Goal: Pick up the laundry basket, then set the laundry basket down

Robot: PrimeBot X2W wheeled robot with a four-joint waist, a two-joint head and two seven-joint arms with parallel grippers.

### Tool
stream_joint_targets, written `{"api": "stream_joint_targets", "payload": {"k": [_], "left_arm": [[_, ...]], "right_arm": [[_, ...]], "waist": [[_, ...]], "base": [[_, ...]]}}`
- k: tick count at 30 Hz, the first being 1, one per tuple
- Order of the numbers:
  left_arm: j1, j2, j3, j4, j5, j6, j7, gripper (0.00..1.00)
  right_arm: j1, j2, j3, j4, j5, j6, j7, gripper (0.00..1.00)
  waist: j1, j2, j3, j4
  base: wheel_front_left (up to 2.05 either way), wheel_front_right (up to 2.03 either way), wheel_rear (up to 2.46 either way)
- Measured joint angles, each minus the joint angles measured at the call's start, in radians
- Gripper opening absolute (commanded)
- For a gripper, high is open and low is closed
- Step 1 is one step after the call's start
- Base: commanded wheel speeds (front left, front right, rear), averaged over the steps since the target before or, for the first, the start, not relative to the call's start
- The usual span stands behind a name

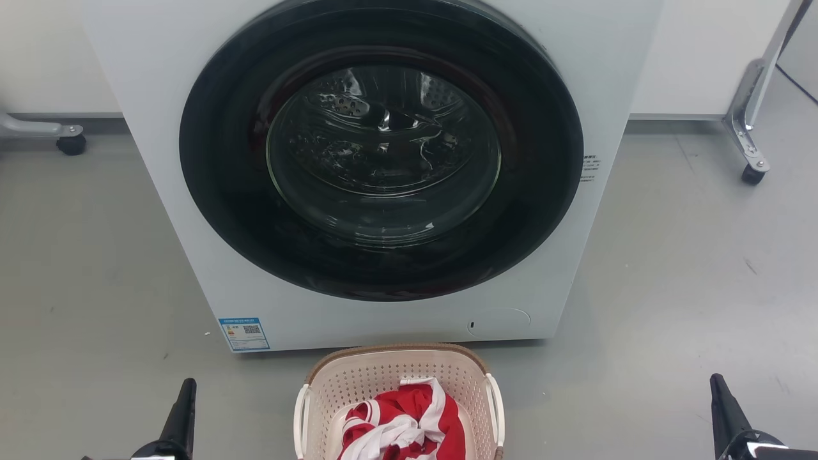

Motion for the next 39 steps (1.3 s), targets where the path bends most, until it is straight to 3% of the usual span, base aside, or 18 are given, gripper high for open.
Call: {"api": "stream_joint_targets", "payload": {"k": [8, 9, 22, 39], "left_arm": [[0.031, -0.009, -0.004, 0.036, 0.0, 0.002, 0.0, 0.0], [0.042, -0.012, -0.005, 0.046, 0.0, 0.002, 0.0, 1.0], [0.055, -0.013, -0.067, 0.029, 0.012, 0.009, -0.044, 1.0], [0.055, -0.011, -0.123, -0.014, 0.18, 0.055, -0.1, 1.0]], "right_arm": [[0.026, 0.013, 0.003, 0.037, 0.0, -0.001, 0.0, 0.0], [0.037, 0.017, 0.004, 0.047, 0.0, -0.001, 0.0, 1.0], [0.05, 0.021, 0.057, 0.04, -0.02, -0.017, -0.045, 1.0], [0.05, 0.018, 0.142, 0.0, -0.216, -0.071, -0.103, 1.0]], "waist": [[0.0001, 0.0, 0.0, 0.0], [0.0, 0.0, 0.0, 0.0], [0.0, 0.0, -0.001, 0.0], [0.0, 0.0, -0.001, 0.0]], "base": [[0.0, 0.0, 0.0], [0.0, 0.0, 0.0], [0.0, 0.0, 0.0], [0.0, 0.0, 0.0]]}}
